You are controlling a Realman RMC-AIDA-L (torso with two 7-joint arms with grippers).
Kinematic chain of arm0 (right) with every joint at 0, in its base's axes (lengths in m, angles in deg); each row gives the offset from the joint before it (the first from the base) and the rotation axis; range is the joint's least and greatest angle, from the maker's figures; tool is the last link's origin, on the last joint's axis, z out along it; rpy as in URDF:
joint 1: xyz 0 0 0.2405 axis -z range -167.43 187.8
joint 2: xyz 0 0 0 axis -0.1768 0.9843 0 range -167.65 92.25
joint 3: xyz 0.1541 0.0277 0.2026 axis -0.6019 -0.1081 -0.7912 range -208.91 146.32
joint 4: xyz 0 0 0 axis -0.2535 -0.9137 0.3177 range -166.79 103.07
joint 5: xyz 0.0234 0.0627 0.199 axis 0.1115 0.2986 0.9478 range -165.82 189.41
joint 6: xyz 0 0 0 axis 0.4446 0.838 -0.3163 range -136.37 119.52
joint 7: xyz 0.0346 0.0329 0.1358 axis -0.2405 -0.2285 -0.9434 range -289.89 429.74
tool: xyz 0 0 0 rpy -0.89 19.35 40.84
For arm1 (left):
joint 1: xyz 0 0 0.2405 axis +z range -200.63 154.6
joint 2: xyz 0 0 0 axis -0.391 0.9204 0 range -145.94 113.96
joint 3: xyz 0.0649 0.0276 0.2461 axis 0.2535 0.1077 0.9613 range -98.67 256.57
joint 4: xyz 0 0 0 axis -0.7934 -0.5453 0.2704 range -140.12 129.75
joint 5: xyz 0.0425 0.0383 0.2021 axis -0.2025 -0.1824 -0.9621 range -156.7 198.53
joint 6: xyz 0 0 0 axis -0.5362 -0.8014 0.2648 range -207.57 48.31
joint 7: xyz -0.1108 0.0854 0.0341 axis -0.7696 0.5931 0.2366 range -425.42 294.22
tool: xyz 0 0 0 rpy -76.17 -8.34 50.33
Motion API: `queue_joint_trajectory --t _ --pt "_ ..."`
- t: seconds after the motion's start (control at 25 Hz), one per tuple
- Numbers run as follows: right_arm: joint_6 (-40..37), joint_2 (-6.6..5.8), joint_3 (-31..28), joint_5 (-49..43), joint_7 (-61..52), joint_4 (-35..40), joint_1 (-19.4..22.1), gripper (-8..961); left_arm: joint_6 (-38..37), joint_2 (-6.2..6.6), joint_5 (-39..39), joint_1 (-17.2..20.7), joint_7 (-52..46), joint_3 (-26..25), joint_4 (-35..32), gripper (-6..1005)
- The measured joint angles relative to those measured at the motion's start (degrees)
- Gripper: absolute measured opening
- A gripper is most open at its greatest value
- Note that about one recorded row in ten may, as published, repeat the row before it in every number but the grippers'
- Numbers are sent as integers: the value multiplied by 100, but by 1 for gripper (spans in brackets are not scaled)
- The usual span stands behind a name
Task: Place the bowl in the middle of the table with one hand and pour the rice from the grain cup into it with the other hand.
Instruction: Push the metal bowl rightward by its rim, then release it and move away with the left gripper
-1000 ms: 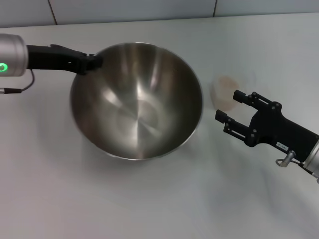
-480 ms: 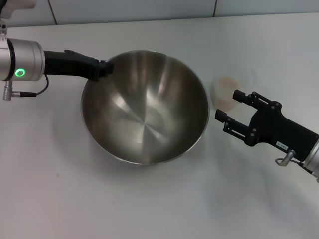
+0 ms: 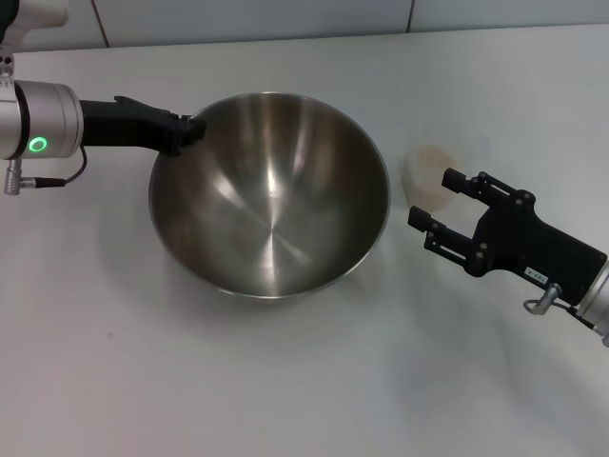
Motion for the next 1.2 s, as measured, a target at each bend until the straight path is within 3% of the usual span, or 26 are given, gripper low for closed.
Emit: queue_joint_trajectory --t 0.28,0.48,0.76,0.92,1.0,1.2 --pt "-30 0 -25 0 0 4 0 703 9 -8 146 17 447 0 118 139" --pt "-36 0 -49 0 0 4 -7 704 -5 -4 1011 290 1201 0 110 152" --pt "-23 0 -54 0 0 7 -33 704 -173 17 3066 962 3333 -42 13 541" --pt "-28 5 -61 0 0 9 -58 704 -645 16 4698 1515 5051 -28 107 728" --pt "-31 6 -62 0 0 4 -74 703 -926 17 5096 1674 5518 -23 158 818" --pt "-31 9 -62 0 0 5 -125 703 -1359 22 5652 2012 5869 -64 280 836"
